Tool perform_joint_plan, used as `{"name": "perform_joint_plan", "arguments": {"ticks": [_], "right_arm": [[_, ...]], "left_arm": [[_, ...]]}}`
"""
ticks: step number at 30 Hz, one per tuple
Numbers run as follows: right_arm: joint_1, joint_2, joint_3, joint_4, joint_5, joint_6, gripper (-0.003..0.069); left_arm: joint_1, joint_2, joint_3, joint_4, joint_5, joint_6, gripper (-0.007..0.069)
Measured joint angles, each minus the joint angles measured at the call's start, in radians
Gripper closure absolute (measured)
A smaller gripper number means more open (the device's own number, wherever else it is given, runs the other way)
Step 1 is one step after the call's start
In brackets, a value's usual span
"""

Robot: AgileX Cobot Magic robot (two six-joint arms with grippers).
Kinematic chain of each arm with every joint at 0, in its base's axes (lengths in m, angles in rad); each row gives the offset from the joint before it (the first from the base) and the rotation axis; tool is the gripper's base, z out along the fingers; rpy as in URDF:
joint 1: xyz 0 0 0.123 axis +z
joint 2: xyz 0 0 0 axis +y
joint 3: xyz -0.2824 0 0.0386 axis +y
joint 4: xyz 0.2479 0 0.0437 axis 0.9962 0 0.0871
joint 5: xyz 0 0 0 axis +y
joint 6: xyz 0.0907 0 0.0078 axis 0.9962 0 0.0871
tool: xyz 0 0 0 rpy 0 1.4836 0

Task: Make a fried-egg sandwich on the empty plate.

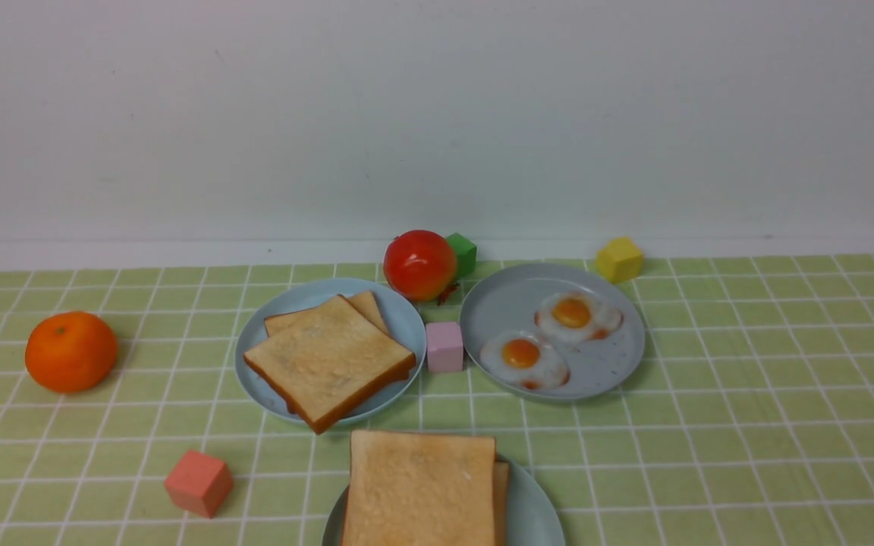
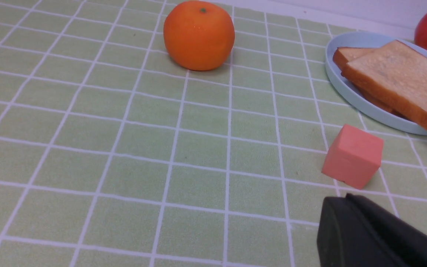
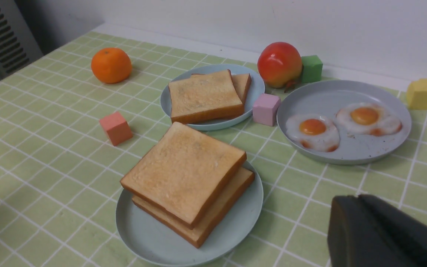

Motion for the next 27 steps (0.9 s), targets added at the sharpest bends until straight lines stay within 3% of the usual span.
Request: {"name": "perform_joint_plan", "arguments": {"ticks": [6,13,18,27], "right_arm": [[-0.052,-0.082,0.146,-0.031,-0.042,0.001,0.0613],[-0.243,-0.241,0.354,-0.185,-0.247,0.151,0.0606],[-0.329,-0.295,0.425,-0.21,-0.14,0.266,0.0606],[-0.346,-0.295,0.42,-0.21,-0.114,0.295,0.0596]], "left_arm": [[0.0,0.0,0.0,0.0,-0.001,0.0,0.0617],[0.003,0.0,0.0,0.0,-0.001,0.0,0.0606],[0.003,0.0,0.0,0.0,-0.003,0.0,0.0603],[0.003,-0.001,0.0,0.0,-0.004,0.0,0.0596]]}}
